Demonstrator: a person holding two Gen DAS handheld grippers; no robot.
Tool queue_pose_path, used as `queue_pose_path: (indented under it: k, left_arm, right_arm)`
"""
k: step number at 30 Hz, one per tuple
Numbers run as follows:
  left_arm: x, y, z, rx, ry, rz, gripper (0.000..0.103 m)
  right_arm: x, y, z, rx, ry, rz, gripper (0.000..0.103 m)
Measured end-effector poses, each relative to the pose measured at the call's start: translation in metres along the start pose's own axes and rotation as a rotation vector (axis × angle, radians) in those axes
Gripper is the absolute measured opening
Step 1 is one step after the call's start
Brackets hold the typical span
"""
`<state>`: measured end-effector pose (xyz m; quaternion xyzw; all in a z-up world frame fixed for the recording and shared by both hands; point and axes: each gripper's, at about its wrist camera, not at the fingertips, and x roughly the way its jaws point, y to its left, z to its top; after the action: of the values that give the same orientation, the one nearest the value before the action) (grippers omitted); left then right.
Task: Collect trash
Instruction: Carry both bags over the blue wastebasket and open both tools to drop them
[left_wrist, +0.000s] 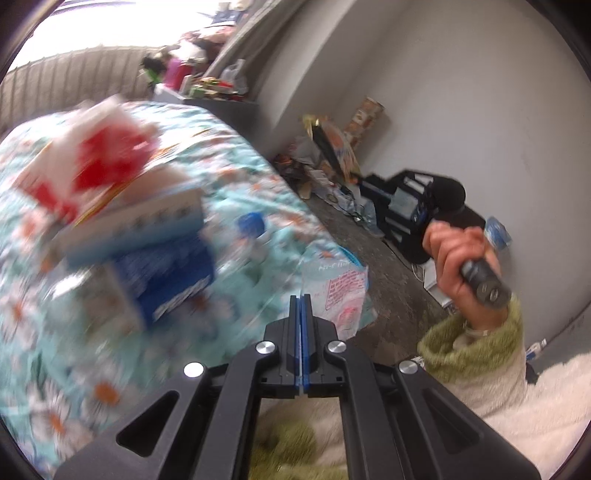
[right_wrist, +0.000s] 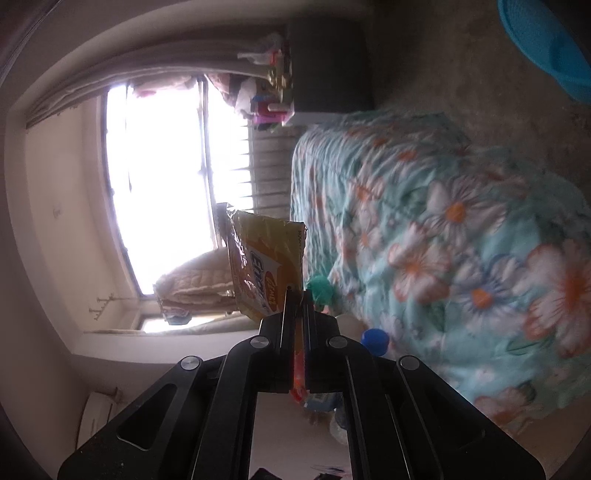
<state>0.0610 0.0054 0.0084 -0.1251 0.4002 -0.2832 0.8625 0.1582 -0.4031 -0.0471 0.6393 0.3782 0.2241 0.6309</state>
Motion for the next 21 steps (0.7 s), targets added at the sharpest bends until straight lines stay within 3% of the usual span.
queue_pose_path:
  k: [9, 15, 21]
  left_arm:
    - [0.09, -0.063, 0.066, 0.189, 0.068, 0.076, 0.0]
    - [0.178, -0.105, 0.095, 0.248, 0.137, 0.105, 0.0]
    - [0.293, -0.138, 0.124, 0.25, 0.229, 0.138, 0.001]
  right_arm:
    - [-0.09, -0.037, 0.037, 0.034, -0.252, -0.024, 0.002]
    - [-0.15, -0.067, 0.069, 0.041, -0.5, -0.162, 0.002]
    - [-0.181, -0.11, 0.089, 0.108, -0.648, -0.332, 0.002]
